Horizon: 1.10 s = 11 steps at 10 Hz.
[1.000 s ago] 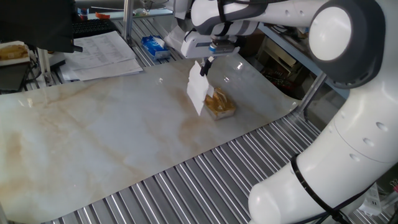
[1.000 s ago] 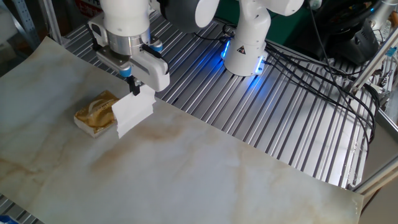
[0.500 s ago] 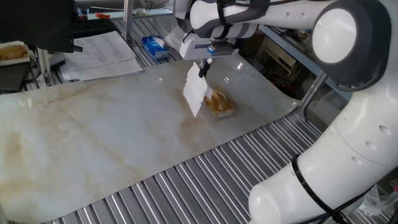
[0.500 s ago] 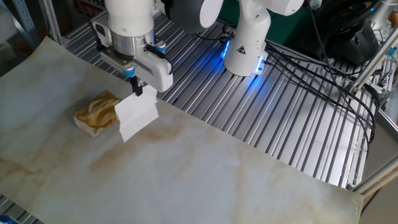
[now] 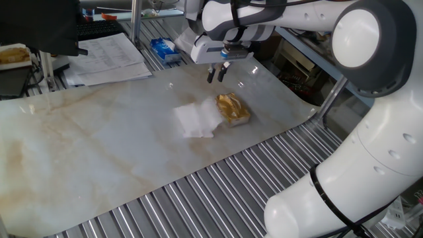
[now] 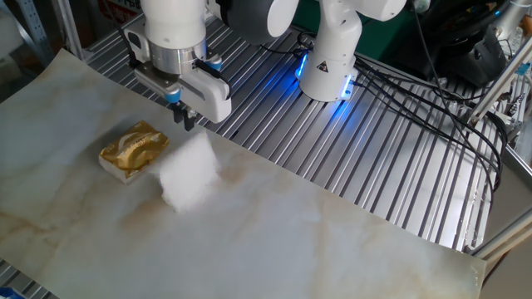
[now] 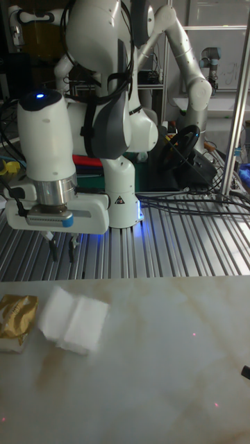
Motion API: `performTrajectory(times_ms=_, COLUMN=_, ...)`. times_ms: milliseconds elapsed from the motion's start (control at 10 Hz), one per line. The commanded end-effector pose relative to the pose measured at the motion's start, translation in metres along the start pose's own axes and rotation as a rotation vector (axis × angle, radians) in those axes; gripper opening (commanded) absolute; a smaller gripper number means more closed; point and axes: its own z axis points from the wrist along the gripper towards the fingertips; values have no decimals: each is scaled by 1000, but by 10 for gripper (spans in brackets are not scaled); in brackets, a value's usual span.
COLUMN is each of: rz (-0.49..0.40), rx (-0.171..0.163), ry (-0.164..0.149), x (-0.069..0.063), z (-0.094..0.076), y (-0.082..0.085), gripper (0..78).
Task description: Pull out a napkin
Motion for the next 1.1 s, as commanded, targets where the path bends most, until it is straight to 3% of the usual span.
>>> performTrajectory(times_ms=100, rz=-1, rx=-2, ry=-4, x=0, z=-1, y=0, gripper=775)
performTrajectory(times_ms=700, rz=-1, rx=-2, ry=-4, x=0, z=-1, y=0, gripper=775)
performTrajectory(times_ms=800, rz=-5, rx=-15, ry=-16, x=0, z=4, y=2, gripper=775)
performTrajectory(times_ms=1100, rz=-2, rx=-25, ry=-15, x=0, z=4, y=2, gripper=775)
